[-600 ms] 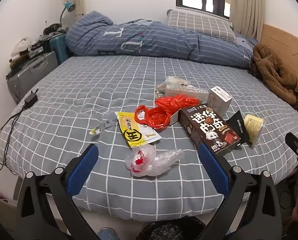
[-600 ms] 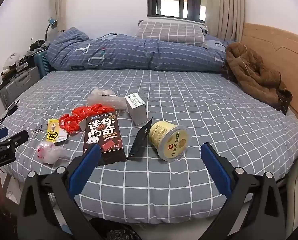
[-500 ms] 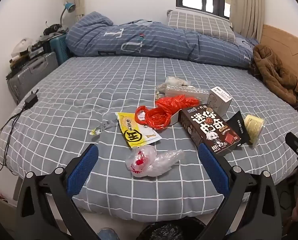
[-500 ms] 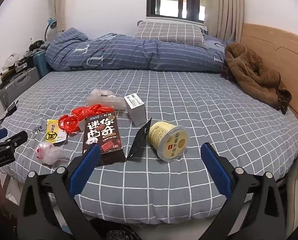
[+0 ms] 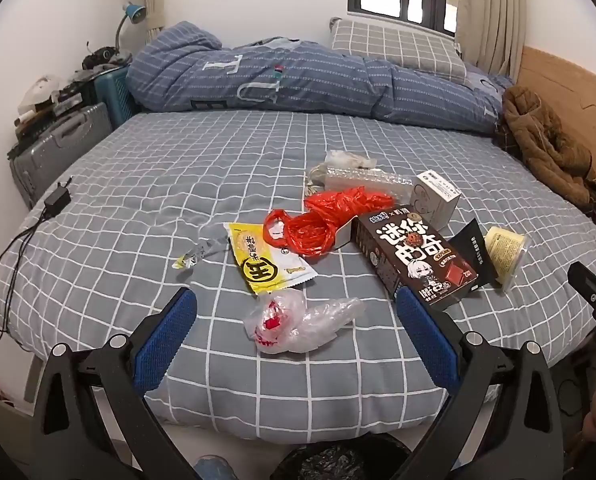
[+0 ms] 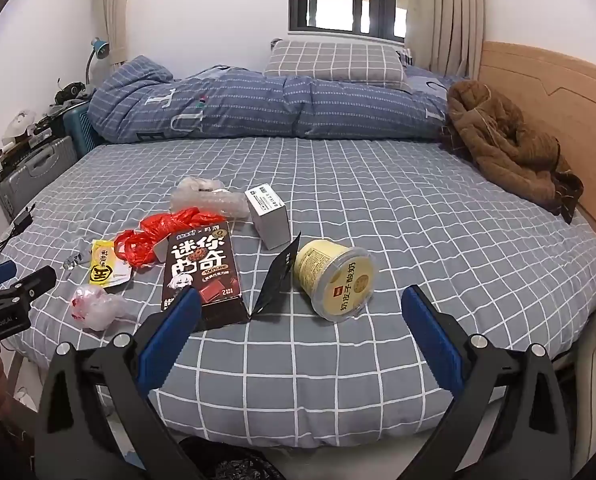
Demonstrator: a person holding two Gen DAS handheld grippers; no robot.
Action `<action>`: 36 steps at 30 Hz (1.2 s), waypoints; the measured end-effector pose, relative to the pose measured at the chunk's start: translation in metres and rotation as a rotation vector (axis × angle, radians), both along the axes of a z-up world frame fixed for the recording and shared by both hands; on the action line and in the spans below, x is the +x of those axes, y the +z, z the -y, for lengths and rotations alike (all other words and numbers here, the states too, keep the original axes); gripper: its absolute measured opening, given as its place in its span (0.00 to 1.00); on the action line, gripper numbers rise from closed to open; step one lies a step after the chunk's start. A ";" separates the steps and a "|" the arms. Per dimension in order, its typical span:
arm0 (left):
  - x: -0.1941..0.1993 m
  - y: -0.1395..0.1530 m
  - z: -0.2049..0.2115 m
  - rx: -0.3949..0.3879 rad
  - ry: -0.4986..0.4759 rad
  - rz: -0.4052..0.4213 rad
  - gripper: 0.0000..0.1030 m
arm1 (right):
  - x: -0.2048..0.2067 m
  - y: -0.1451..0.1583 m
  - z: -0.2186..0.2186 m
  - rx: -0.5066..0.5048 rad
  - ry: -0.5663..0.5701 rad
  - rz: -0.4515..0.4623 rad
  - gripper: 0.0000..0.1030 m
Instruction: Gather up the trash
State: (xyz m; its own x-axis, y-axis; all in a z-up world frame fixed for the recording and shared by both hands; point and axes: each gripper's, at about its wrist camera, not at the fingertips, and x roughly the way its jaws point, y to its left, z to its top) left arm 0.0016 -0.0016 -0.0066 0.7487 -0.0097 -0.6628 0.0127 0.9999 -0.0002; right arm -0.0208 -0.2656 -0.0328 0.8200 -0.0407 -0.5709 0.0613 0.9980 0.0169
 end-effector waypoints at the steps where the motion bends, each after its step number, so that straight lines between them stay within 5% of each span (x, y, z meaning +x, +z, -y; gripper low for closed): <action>1: 0.000 0.000 0.000 0.000 -0.001 0.001 0.95 | 0.000 0.000 0.000 0.002 -0.001 0.000 0.93; 36: 0.001 -0.001 -0.001 0.008 0.001 0.001 0.95 | 0.002 -0.004 0.000 0.003 -0.008 -0.006 0.93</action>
State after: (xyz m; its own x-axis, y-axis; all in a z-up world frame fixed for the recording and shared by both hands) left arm 0.0026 -0.0002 -0.0072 0.7491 -0.0035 -0.6625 0.0114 0.9999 0.0077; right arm -0.0190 -0.2656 -0.0368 0.8165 -0.0454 -0.5756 0.0693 0.9974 0.0196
